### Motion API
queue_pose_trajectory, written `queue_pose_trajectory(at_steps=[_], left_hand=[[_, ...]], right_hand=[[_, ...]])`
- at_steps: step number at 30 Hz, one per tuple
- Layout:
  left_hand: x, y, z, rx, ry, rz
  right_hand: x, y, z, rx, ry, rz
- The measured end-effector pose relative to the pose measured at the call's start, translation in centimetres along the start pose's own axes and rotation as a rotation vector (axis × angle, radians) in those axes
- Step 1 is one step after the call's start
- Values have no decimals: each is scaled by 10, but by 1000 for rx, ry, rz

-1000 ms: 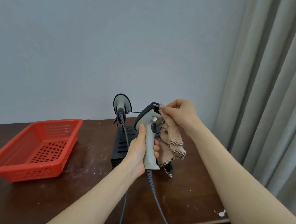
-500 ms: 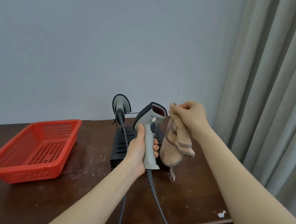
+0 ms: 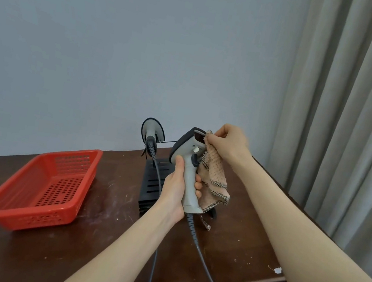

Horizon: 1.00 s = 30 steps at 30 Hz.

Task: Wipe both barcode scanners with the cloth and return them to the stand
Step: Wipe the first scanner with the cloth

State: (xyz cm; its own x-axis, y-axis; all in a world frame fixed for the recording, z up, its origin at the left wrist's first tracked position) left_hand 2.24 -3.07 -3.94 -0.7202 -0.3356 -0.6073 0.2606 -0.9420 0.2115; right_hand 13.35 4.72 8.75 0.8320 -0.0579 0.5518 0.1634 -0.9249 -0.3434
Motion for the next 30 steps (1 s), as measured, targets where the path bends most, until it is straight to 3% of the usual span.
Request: queue_pose_trajectory(at_steps=[9, 16, 20, 30], left_hand=[[-2, 0, -5, -22, -50, 4], [3, 1, -2, -32, -41, 2], [0, 1, 0, -45, -49, 8], [-1, 3, 4, -68, -70, 26]], right_hand=[[1, -3, 11, -44, 93, -74], [-12, 9, 9, -102, -149, -290], [-15, 14, -4, -87, -276, -330], [-5, -3, 8, -64, -114, -111]])
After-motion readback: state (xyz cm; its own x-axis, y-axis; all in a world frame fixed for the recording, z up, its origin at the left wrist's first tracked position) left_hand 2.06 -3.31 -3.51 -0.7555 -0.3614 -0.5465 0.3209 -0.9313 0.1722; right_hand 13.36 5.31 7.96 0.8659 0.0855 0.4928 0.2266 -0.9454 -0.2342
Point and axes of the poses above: each hand's wrist, its own y-axis away from the middle knuckle, its own x-axis out of the back of the hand, z = x × y, the point moved 10 cm from there along -y, towards the middle knuckle, and after that the axes turned 8 degrees about y, right-handed, at the moved point
